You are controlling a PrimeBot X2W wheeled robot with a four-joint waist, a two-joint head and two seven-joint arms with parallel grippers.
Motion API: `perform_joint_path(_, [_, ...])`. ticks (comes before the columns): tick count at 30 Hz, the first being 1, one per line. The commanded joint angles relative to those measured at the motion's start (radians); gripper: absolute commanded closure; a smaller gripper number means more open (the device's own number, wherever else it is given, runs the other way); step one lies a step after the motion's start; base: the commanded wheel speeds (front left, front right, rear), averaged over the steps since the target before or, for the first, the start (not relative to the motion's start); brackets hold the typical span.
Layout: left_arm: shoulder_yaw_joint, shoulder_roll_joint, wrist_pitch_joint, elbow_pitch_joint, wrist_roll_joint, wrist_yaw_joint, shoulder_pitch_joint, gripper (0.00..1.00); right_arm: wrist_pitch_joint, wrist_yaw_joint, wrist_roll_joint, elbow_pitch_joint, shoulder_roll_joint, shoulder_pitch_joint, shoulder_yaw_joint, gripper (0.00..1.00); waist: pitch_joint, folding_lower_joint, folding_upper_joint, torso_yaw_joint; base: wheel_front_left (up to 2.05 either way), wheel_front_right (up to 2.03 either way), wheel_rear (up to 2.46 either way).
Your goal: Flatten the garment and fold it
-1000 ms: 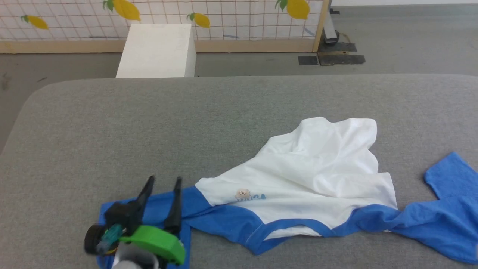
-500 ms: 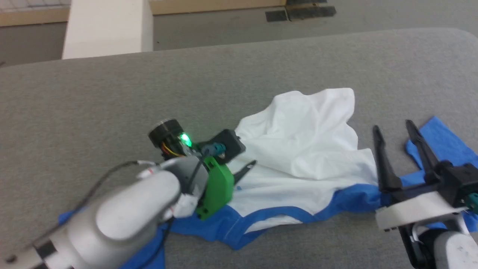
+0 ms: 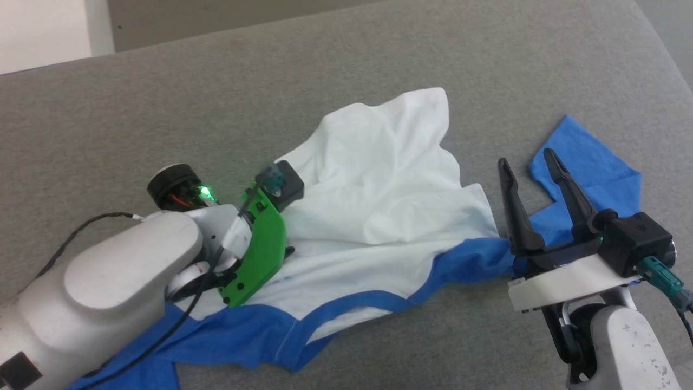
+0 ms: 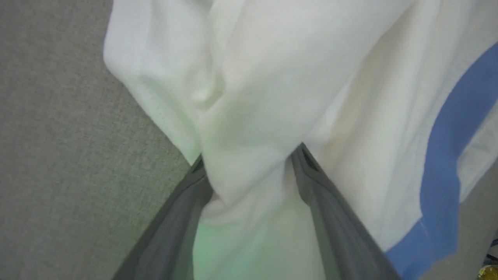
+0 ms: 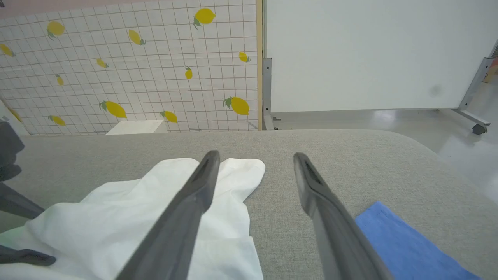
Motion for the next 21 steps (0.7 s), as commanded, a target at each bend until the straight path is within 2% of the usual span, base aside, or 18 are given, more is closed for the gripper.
perform_joint_path(1, [-0.004, 0.024, 0.04, 0.0, -0.01, -0.003, 0.016, 1.0, -0.013, -0.001, 0.009, 0.009, 0.003, -0.021, 0.003, 0.0, 0.043, -0.0001, 0.0, -0.047, 0.0, 0.0, 0.0])
perform_joint_path(4, [-0.004, 0.054, 0.059, 0.01, 0.011, -0.003, -0.011, 1.0, -0.023, -0.001, 0.013, 0.024, 0.004, -0.031, 0.005, 0.0, 0.05, -0.0001, 0.0, -0.053, 0.0, 0.0, 0.0])
perform_joint_path(8, [0.025, 0.069, -0.109, 0.111, 0.087, -0.001, -0.102, 1.0, -0.031, -0.001, 0.018, 0.033, 0.005, -0.04, 0.008, 0.0, 0.059, -0.0001, 0.0, -0.052, 0.0, 0.0, 0.0])
perform_joint_path(11, [0.08, 0.049, -0.232, 0.226, 0.137, 0.046, -0.151, 1.0, -0.03, -0.001, 0.021, 0.039, 0.005, -0.049, 0.015, 0.0, 0.062, -0.0001, 0.0, -0.046, 0.0, 0.0, 0.0])
perform_joint_path(18, [0.147, -0.003, -0.375, 0.431, 0.172, 0.128, -0.214, 1.0, -0.015, -0.001, 0.017, 0.047, 0.005, -0.073, 0.037, 0.0, 0.058, -0.0001, 0.0, -0.032, 0.0, 0.0, 0.0])
perform_joint_path(19, [0.156, -0.015, -0.392, 0.457, 0.162, 0.134, -0.21, 0.58, -0.012, -0.001, 0.016, 0.048, 0.005, -0.075, 0.04, 0.0, 0.054, -0.0001, 0.0, -0.029, 0.0, 0.0, 0.0])
perform_joint_path(20, [0.162, -0.024, -0.405, 0.476, 0.154, 0.136, -0.204, 0.1, -0.01, -0.001, 0.015, 0.049, 0.005, -0.075, 0.041, 0.0, 0.05, -0.0001, 0.0, -0.026, 0.0, 0.0, 0.0])
perform_joint_path(21, [0.164, -0.034, -0.419, 0.495, 0.146, 0.133, -0.195, 0.0, -0.007, -0.001, 0.015, 0.05, 0.005, -0.075, 0.042, 0.0, 0.044, -0.0001, 0.0, -0.021, 0.0, 0.0, 0.0])
